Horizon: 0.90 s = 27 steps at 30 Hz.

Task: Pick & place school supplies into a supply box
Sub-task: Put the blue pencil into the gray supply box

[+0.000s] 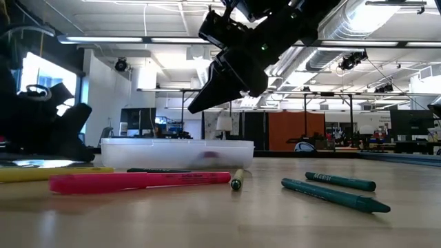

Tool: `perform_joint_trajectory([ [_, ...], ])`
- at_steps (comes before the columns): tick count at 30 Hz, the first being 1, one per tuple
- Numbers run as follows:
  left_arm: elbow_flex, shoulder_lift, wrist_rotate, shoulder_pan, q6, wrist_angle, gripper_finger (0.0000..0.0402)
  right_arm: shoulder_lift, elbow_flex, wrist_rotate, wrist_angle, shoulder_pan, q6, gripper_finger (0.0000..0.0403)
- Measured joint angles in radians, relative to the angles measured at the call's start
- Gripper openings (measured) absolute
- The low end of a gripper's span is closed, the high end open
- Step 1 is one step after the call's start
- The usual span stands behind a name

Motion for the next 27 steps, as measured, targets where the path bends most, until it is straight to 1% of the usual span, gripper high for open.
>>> perform_joint_trajectory([
  [4, 0.042, -0.13, -0.026, -0.002, 0.0, -0.155, 0.0041, 0.0, 0.0, -0.007, 0.032, 0.004, 0.0, 0.0087],
  [6, 0.074, -0.208, -0.044, -0.002, 0.029, -0.223, 0.0041, -0.001, 0.0, -0.008, 0.034, 0.006, 0.0, 0.0087],
  [8, 0.114, -0.271, -0.055, -0.002, 0.133, -0.255, 0.0041, -0.012, 0.0, -0.009, 0.027, 0.008, 0.0, 0.0087],
  [11, 0.186, -0.357, -0.062, -0.002, 0.366, -0.249, 0.0041, -0.039, 0.0, -0.009, 0.002, 0.015, -0.014, 0.0087],
  [13, 0.234, -0.387, -0.045, 0.02, 0.529, -0.217, 0.0041, -0.066, 0.0, -0.009, -0.026, 0.02, -0.017, 0.0087],
  [15, 0.275, -0.387, 0.032, 0.075, 0.703, -0.146, 0.0041, -0.104, 0.0, -0.009, -0.075, 0.028, -0.017, 0.0087],
  [17, 0.293, -0.384, 0.119, 0.143, 0.886, -0.037, 0.0041, -0.144, 0.001, -0.01, -0.115, 0.036, -0.017, 0.0087],
  [20, 0.303, -0.33, 0.244, 0.261, 1.161, 0.213, 0.0041, -0.202, 0.002, -0.013, -0.205, 0.05, 0.008, 0.0087],
  [21, 0.301, -0.315, 0.292, 0.3, 1.239, 0.269, 0.0041, -0.219, 0.002, -0.013, -0.229, 0.053, 0.021, 0.0087],
  [24, 0.316, -0.231, 0.456, 0.412, 1.396, 0.468, 0.0041, -0.264, 0.001, -0.012, -0.324, 0.063, 0.07, 0.0087],
  [27, 0.337, -0.137, 0.566, 0.494, 1.493, 0.508, 0.0041, -0.292, 0.001, -0.014, -0.39, 0.069, 0.12, 0.0087],
])
